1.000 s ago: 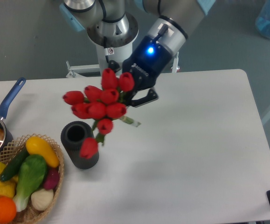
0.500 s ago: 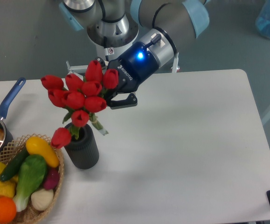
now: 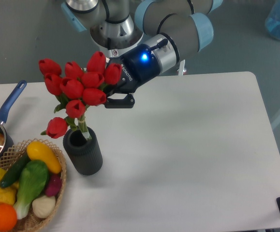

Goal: Insert the flowers into the vase
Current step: 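Lower the tulip stems into the black vase opening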

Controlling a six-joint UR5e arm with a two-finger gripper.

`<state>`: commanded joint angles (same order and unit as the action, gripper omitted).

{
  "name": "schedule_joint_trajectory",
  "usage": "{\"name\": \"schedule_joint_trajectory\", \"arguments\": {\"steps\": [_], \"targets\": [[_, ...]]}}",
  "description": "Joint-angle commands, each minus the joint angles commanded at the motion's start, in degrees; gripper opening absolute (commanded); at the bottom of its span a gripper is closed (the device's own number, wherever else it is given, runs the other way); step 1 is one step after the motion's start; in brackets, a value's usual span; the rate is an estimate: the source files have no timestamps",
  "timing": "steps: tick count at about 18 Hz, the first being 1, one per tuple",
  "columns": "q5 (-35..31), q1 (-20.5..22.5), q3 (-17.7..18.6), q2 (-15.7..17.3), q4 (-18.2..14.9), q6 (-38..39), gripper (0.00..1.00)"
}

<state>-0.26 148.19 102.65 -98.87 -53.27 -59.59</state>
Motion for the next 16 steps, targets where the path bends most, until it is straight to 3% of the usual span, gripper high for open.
{"name": "schedule_joint_trajectory", "arguments": {"steps": [6,16], "targets": [[-0.1,-1.1,3.4,-0.1,1.1,-2.1,0.0],[-1.4,-1.8,6.1,-1.3,1.5,-4.4,0.02]]}}
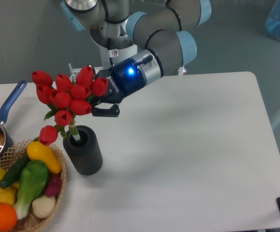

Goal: Insert the flowers into the vase
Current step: 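Lower the tulip stems into the black vase opening, then open the gripper and lift it away from the tulips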

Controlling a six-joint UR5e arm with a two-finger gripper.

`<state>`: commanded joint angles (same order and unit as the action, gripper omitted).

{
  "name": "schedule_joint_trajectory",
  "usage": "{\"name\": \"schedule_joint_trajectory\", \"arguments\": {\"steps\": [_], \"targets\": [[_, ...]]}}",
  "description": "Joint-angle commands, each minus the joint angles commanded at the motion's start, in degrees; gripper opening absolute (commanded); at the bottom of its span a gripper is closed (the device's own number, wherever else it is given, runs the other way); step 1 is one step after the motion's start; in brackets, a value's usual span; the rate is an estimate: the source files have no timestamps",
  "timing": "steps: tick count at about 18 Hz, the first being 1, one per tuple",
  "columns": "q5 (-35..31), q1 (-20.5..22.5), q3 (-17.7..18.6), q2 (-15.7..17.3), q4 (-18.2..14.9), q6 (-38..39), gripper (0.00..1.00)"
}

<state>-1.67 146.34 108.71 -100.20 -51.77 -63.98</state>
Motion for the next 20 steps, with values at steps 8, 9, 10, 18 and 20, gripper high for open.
{"name": "schedule_joint_trajectory", "arguments": {"steps": [8,9,10,18,20], "targets": [[-4.7,-0.8,3.0,-2.1,-0.1,-5.7,0.08],[-6.0,-1.1,3.0,-2.8,-0.1,-6.2,0.1],[-6.8,-1.2,3.1,-3.2,-0.1,-6.9,0.12],[-7.4,-1.4,5.5,-4.4,-0.2,-8.9,1.0],[-7.4,-1.0,6.0,-4.4,-0.2,-9.0,1.0]]}}
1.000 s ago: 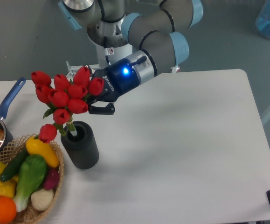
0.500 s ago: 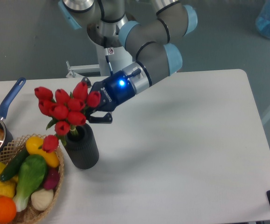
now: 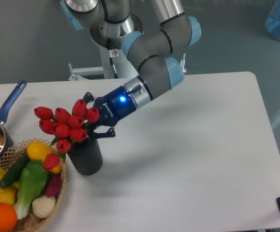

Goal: Insert the flowers into the vase
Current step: 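Open the gripper and lift it away from the tulips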

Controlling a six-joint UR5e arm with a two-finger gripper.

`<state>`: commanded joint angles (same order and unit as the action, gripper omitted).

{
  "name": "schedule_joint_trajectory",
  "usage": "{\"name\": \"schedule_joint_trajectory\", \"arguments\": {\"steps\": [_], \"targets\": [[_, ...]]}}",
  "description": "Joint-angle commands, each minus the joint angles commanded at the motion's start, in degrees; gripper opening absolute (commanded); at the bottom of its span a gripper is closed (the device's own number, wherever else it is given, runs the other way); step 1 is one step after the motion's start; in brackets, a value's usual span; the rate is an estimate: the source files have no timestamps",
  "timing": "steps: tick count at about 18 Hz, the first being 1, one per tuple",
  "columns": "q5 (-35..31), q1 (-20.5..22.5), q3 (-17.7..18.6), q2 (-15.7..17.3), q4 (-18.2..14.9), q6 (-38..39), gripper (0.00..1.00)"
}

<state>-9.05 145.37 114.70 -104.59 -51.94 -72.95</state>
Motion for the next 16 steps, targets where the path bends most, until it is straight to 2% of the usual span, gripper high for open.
{"name": "schedule_joint_trajectory", "arguments": {"steps": [6,11,16], "targets": [[-8.6,1.3,0.0,0.6,0.0,-0.1,1.0],[-12.5,4.5,-0.3,5.1,0.0,0.0,1.0],[-24.4,8.3,-3.1,10.8,0.0,0.0,1.0]]}}
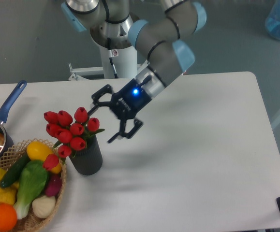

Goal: Insert the flowers into the vase
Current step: 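Open the gripper and lift it away from the tulips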

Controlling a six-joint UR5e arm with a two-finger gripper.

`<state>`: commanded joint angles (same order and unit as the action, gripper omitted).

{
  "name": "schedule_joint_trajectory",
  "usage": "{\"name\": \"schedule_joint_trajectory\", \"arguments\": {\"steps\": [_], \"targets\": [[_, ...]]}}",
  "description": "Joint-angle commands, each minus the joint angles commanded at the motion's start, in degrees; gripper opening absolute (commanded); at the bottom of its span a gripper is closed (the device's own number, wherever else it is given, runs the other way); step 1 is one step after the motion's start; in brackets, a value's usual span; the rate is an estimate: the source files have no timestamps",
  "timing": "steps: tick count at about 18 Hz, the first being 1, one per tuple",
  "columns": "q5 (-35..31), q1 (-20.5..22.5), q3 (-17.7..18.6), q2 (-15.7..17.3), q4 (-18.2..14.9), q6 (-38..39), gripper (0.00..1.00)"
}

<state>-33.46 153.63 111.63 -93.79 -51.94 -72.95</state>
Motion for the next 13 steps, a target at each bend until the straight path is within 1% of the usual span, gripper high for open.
{"name": "schedule_joint_trajectory", "arguments": {"steps": [5,9,11,13], "targets": [[-14.1,1.8,-4.0,1.0,0.0,-0.3,1.0],[-29.0,2.8,-5.5,1.1,0.0,-0.3,1.0],[-33.8,3.8,-6.1,1.1,0.0,-0.3,1.0],[-36.9,4.7,-6.1,1.1,-0.1,-0.3,1.0]]}}
